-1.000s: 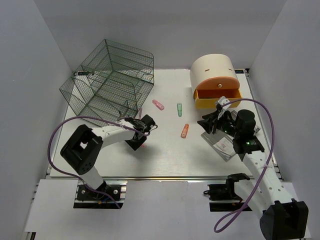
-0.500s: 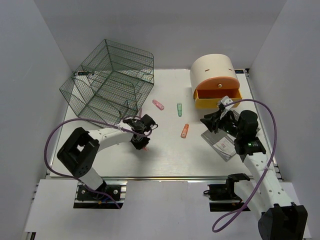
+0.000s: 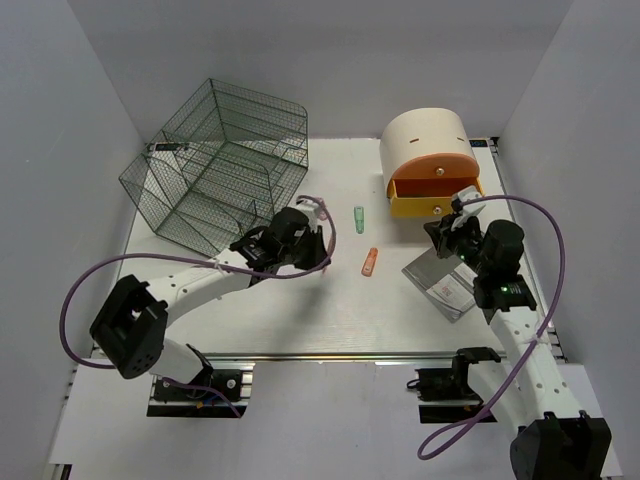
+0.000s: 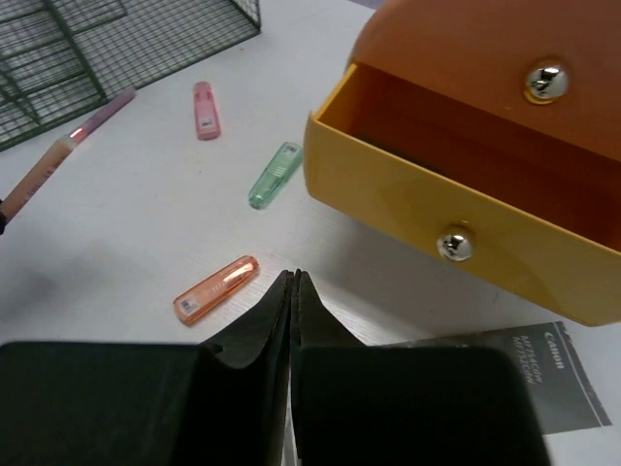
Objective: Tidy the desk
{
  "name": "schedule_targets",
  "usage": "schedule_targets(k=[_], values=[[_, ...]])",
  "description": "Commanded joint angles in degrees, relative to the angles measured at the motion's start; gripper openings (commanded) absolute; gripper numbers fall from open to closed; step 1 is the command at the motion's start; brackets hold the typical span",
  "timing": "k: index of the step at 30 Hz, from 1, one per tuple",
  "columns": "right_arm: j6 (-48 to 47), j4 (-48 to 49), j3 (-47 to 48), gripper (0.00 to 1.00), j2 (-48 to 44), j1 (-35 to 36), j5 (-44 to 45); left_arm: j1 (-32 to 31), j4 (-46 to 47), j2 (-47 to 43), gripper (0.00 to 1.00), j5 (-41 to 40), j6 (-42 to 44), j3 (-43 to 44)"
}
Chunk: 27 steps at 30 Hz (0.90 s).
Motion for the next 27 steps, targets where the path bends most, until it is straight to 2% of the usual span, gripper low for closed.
schedule_targets(k=[1, 3, 4, 6, 7, 13, 19, 24, 27], values=[[-0.9, 0.7, 2.7, 0.0, -1.0, -0.9, 4.3, -0.3, 19.6, -2.7, 0.0, 13.2, 22.3, 2.3], [-1.0, 0.8, 2.6, 0.0, -0.8, -1.5, 4.9, -0.3, 22.1, -1.2, 0.0, 18.4, 27.5, 6.1], [-1.0, 1.0, 2.5, 0.0, -1.0, -1.7, 4.9, -0.3, 21.7, -0.2, 0.0, 20.4, 34.4, 8.3], [-1.1, 1.3, 2.2, 0.0, -1.0, -2.3, 4.9, -0.3, 20.6, 4.1, 0.0, 23.9, 40.6, 15.5], [-1.2, 1.3, 2.2, 0.0, -1.0, -2.4, 4.9, -0.3, 18.9, 5.7, 0.0, 27.8, 47.1, 17.9], [-1.3, 2.1, 1.4, 0.0, -2.1, -3.8, 5.6, -0.3, 19.5, 16.6, 0.0, 34.5, 60.2, 31.4], [-0.7, 2.6, 0.9, 0.0, -2.5, -6.5, 5.1, -0.3, 21.3, 29.1, 0.0, 36.6, 62.0, 44.9], [-0.3, 2.8, 0.8, 0.0, -2.8, -7.7, 4.8, -0.3, 27.8, 35.3, 0.0, 36.1, 58.7, 48.8], [-0.2, 2.9, 0.7, 0.0, -3.0, -8.1, 4.5, -0.3, 28.6, 37.9, 0.02, 34.9, 57.7, 50.8]])
